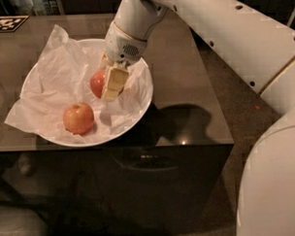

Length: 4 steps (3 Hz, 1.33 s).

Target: Pick apple from white bowl

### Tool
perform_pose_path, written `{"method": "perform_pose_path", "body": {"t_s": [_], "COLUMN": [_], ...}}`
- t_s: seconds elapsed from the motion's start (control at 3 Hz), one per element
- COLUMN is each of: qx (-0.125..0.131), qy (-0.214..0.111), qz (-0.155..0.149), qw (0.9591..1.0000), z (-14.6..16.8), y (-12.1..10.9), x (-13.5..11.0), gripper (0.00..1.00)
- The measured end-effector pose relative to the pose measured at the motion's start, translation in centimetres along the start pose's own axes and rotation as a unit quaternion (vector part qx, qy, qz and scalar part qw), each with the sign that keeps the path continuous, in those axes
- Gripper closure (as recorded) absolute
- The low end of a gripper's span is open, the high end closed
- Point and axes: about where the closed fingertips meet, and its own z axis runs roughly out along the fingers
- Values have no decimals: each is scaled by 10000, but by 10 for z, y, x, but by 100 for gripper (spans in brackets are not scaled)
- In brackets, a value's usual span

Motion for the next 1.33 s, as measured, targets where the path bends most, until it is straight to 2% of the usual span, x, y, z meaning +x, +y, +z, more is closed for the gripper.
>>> {"method": "perform_pose_path", "body": {"t_s": [0.67,1.33], "qx": [-20,154], "qy": [-115,-198], "qz": [41,53], "qw": [9999,9997], "z": [-38,-69], "y": [-10,-8], "x": [-34,-58], "gripper": [100,100]}}
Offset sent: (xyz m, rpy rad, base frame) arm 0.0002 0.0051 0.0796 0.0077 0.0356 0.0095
